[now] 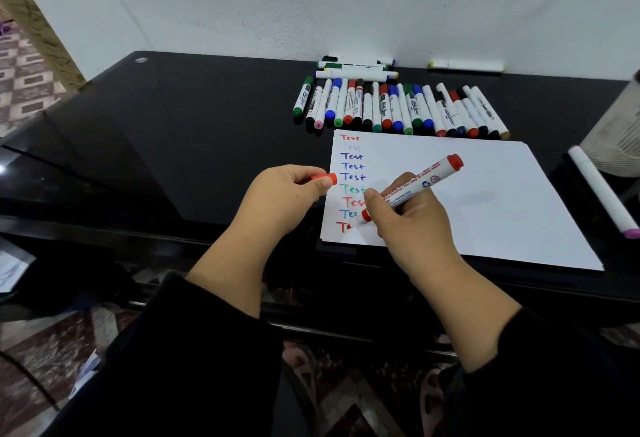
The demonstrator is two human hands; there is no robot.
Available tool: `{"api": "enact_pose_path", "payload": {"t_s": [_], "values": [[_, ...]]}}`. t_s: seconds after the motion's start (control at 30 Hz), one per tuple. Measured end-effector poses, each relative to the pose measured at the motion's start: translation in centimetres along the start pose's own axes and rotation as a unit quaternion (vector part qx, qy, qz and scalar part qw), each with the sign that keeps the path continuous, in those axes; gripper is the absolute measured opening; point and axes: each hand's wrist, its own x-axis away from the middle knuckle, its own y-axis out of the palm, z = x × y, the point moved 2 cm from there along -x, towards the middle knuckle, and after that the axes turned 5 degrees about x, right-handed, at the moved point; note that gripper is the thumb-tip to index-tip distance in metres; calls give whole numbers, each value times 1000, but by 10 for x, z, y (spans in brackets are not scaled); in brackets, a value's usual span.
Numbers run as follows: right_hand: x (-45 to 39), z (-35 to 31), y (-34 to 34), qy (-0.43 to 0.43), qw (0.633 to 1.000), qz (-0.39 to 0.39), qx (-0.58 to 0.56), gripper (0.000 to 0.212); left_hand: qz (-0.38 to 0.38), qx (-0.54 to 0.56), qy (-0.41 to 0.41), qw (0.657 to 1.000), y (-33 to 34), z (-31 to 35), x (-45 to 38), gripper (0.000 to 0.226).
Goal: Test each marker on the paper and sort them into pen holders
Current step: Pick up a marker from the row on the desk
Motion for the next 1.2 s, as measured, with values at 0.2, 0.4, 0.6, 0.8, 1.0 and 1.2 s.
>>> {"api": "enact_pose_path", "payload": {"t_s": [0.2,0.4,0.6,0.8,1.0,1.2], "values": [[-2,1,-5,15,1000,23,-4,21,-2,-9,-4,1000,-1,1,0,24],[0,-1,-5,23,999,17,16,22,-5,-9,-6,1000,1,2,1,23],[0,1,-6,35,999,21,-3,19,-4,-5,-8,1000,1,1,0,23],[-4,2,-9,45,998,47,21,17,-5,-2,2,1000,1,0,1,21],[-4,1,-10,66,996,56,3,17,-9,-10,0,1000,1,2,2,23],[-2,-2,-11,80,996,28,10,19,-19,1,-5,1000,2,1,3,22]]}}
